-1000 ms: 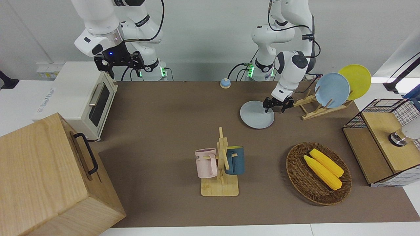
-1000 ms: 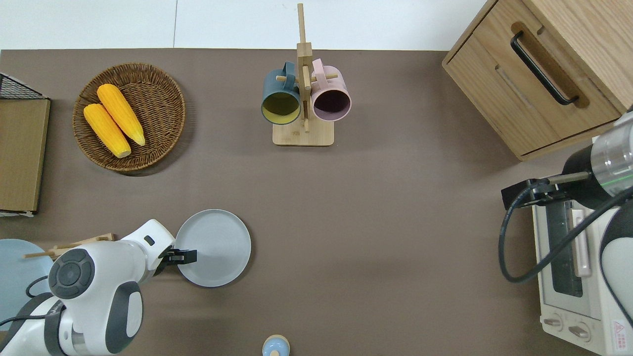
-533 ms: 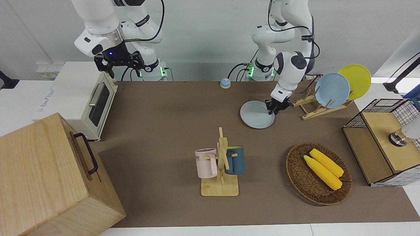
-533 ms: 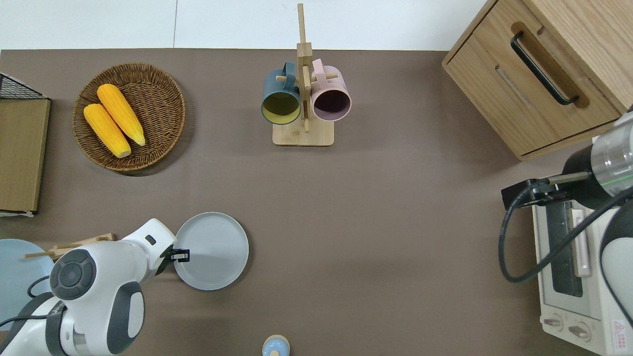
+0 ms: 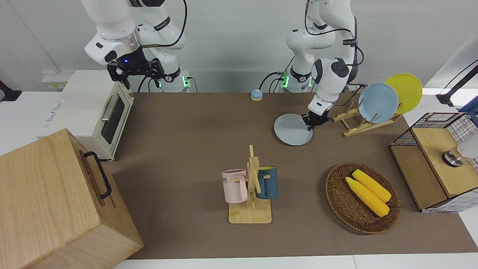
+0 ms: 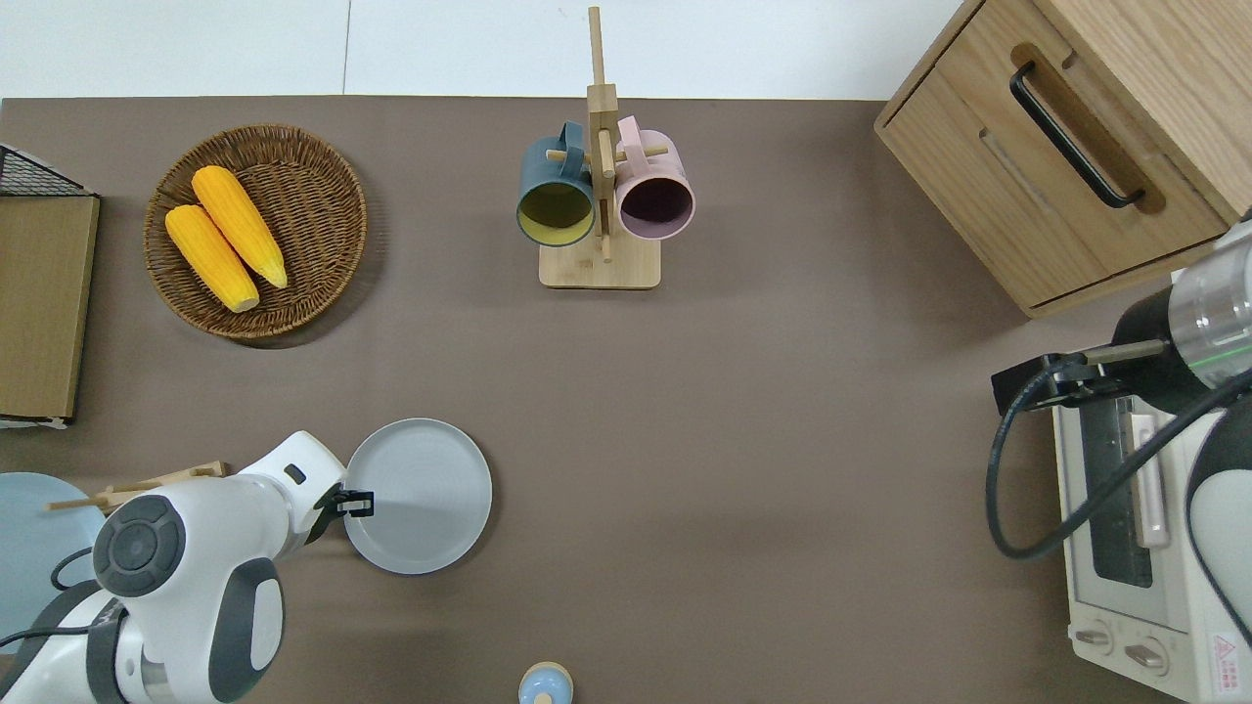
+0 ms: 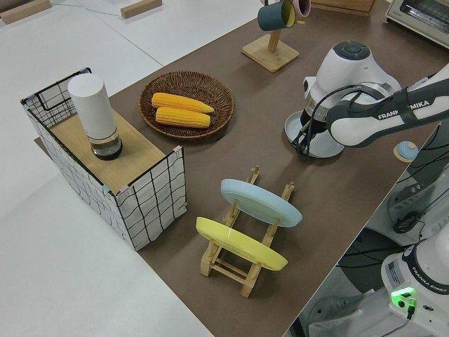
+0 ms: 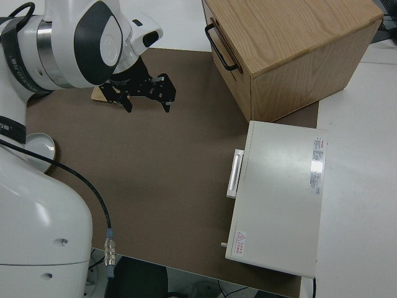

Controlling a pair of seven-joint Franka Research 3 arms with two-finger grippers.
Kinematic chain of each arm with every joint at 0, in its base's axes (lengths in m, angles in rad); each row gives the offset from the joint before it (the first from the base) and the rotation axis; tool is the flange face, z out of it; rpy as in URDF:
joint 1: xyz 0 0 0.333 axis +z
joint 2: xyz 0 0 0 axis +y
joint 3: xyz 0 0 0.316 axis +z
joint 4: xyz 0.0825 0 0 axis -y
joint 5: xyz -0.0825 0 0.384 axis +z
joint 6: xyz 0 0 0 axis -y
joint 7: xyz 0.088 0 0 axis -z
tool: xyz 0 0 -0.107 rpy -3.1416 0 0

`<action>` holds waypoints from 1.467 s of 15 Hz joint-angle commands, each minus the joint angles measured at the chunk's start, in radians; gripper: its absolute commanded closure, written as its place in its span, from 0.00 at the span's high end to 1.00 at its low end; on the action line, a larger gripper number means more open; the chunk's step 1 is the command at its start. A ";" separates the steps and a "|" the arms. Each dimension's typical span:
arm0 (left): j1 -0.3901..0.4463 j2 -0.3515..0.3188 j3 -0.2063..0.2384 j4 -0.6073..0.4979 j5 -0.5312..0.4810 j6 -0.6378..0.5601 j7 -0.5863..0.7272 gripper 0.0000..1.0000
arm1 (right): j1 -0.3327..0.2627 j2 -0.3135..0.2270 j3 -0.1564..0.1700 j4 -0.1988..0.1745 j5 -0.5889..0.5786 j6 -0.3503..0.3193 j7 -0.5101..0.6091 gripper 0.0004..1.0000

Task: Pick gray plate from table and place it on lower plate rack with left arm
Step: 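Close the left gripper on the gray plate's rim, then lift the gray plate and carry it toward the wooden rack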

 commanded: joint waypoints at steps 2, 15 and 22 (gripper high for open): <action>-0.010 -0.016 0.007 0.043 0.001 -0.035 -0.009 0.00 | -0.024 -0.002 0.021 0.007 -0.005 -0.011 0.012 0.98; 0.004 -0.071 0.020 0.428 0.002 -0.553 -0.026 0.00 | -0.024 -0.002 0.021 0.007 -0.005 -0.011 0.012 0.98; 0.007 -0.091 0.037 0.571 0.016 -0.755 -0.023 0.00 | -0.024 -0.002 0.021 0.006 -0.005 -0.011 0.012 0.98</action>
